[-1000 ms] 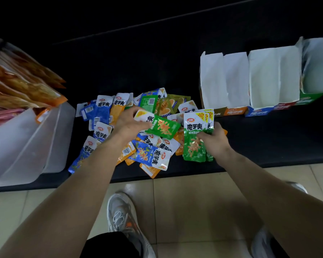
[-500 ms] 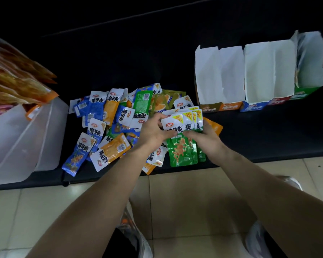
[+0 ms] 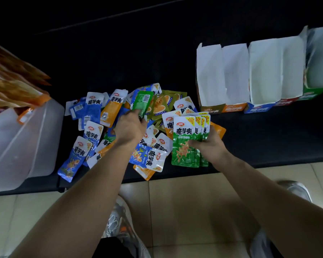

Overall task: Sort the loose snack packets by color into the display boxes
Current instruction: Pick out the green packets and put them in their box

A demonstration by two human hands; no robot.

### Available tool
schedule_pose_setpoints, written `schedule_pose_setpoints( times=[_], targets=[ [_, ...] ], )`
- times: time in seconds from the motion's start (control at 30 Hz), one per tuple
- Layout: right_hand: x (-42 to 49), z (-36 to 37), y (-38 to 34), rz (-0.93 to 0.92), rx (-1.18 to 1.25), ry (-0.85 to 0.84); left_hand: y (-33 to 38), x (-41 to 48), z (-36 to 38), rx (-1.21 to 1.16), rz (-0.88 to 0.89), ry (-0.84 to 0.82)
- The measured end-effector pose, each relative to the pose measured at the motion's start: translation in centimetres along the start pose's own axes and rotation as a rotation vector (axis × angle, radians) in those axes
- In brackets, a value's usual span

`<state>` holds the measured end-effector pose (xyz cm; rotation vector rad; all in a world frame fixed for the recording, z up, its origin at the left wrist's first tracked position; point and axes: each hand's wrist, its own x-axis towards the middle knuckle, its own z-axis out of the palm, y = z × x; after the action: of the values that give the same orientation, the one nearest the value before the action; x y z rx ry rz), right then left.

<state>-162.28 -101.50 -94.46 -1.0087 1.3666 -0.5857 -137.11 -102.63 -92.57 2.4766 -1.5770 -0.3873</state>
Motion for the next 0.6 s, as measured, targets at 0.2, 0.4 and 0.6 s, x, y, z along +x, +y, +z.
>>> schedule_pose_setpoints(
  times=[0.2,0.4,0.6],
  targets=[
    [-0.1,0.0,-0.4,0.019,-0.043,0.027,0.6,-0.7,-0.7,0.136,0.017,0.009],
    [-0.6,-0.3,-1.2,0.037,-0.055,0.051,0.9,-1.1,-0.8,0.167,0.047,-0.119],
    [-1.0,-0.6,-2.2,0.029,-0.086,0.053,2.2,-2.4,-3.0,-0.128,0.077,-0.035]
  ],
)
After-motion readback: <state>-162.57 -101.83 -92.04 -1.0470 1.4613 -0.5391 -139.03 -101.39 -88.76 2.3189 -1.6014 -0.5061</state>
